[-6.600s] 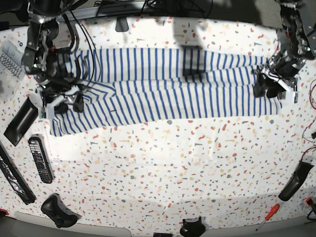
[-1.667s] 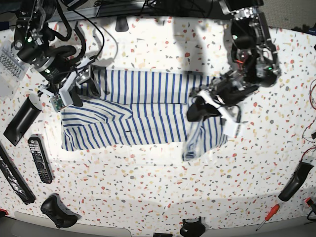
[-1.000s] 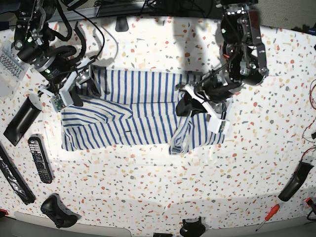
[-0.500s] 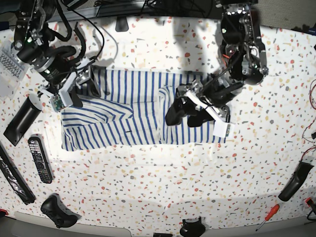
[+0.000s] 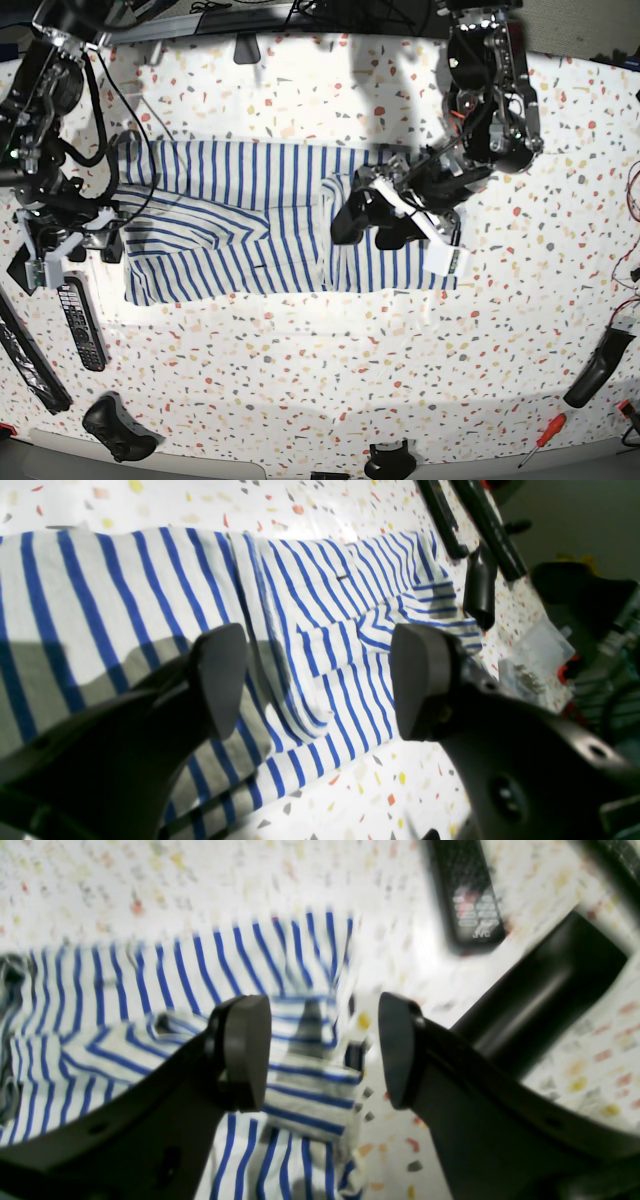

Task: Layout the t-shirt on the table in an organized manner, then fold the t-shirt properly
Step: 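Move the right gripper to the other band end and grasp it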

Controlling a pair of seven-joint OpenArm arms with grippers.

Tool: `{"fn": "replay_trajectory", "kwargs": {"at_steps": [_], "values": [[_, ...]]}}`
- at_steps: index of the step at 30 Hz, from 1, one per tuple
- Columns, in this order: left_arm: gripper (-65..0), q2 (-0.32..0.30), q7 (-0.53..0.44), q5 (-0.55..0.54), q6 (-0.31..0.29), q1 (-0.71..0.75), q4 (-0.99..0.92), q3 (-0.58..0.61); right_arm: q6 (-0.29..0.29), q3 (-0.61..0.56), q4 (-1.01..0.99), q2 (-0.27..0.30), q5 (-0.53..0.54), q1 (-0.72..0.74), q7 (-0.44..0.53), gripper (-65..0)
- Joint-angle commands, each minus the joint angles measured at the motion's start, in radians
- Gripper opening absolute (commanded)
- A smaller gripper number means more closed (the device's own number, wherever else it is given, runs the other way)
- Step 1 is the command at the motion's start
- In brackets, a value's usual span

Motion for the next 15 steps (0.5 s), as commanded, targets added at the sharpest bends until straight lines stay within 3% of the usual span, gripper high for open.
{"fn": "replay_trajectory", "kwargs": {"at_steps": [1, 3, 12, 15], "values": [[-23.3, 0.019, -0.012, -0.023, -0.011, -0.013, 0.016, 0.003, 0.016, 0.003, -0.019, 0.013, 0.010, 0.030, 0.011, -31.8], [-23.3, 0.020, -0.001, -0.023, -0.011, -0.013, 0.016, 0.003, 0.039, 0.003, -0.089, 0.013, 0.010, 0.050, 0.015, -31.8], [-23.3, 0.019, 0.003, -0.023, -0.011, -0.013, 0.016, 0.003, 0.038, 0.006, -0.276, 0.019, -0.003, 0.140, 0.143, -31.8], [-23.3, 0.019, 0.003, -0.023, -0.011, -0.013, 0.016, 0.003, 0.038, 0.006, -0.371, 0.019, -0.071, 0.198, 0.187, -31.8]]}}
